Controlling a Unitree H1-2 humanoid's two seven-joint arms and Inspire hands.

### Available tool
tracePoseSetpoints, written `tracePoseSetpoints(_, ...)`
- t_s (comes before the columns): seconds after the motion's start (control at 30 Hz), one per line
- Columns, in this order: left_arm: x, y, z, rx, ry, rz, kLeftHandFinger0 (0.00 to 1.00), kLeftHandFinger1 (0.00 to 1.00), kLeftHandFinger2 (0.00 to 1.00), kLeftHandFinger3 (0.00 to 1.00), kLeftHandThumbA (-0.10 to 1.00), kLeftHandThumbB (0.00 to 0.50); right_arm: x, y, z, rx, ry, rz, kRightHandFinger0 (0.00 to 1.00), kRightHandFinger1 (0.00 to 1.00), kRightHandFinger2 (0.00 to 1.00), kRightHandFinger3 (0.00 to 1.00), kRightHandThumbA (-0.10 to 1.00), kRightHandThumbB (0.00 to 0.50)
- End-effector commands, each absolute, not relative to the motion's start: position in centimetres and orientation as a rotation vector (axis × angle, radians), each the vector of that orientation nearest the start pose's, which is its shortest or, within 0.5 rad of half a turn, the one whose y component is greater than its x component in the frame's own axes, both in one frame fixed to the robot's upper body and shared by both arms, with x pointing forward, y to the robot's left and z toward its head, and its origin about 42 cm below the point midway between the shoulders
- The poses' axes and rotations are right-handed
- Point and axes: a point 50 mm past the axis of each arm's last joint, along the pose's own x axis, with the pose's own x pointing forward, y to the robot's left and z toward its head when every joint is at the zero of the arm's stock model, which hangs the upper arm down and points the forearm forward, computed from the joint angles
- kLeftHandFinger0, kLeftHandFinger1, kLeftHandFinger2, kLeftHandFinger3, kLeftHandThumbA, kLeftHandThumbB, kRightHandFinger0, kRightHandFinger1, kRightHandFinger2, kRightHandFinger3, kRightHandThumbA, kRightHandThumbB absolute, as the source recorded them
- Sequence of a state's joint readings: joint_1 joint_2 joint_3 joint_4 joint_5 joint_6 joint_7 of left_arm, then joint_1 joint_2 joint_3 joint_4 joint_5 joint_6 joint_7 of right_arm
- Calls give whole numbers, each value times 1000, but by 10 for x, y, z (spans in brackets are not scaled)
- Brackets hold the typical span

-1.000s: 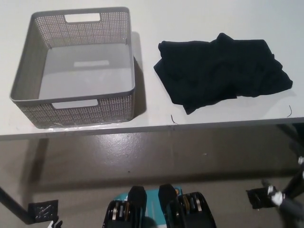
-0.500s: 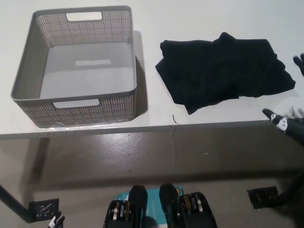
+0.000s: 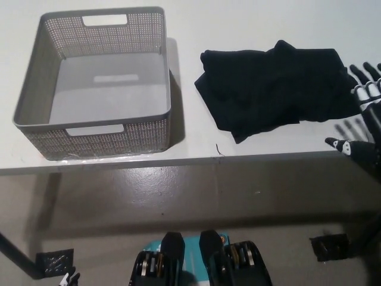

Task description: Use the right hand to pick up a t shirt on the right hand side and place it into a contianer on the left side

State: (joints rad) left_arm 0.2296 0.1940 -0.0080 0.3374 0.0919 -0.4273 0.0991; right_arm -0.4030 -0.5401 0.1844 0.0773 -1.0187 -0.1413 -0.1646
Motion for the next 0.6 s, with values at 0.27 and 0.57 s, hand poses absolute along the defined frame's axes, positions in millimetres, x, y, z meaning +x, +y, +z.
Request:
tracePoseSetpoints(0.27, 167, 305, 1, 291, 73, 41, 1000, 1000, 1000, 1000, 1000, 256, 408, -299, 224, -1632, -552, 83, 1000, 1000, 1000, 1000, 844, 475)
tracePoseSetpoints(0.57, 161, 299, -2, 304, 85, 32, 961, 1000, 1000, 1000, 1000, 248, 416, -293, 208, -1644, -506, 127, 1000, 1000, 1000, 1000, 849, 441)
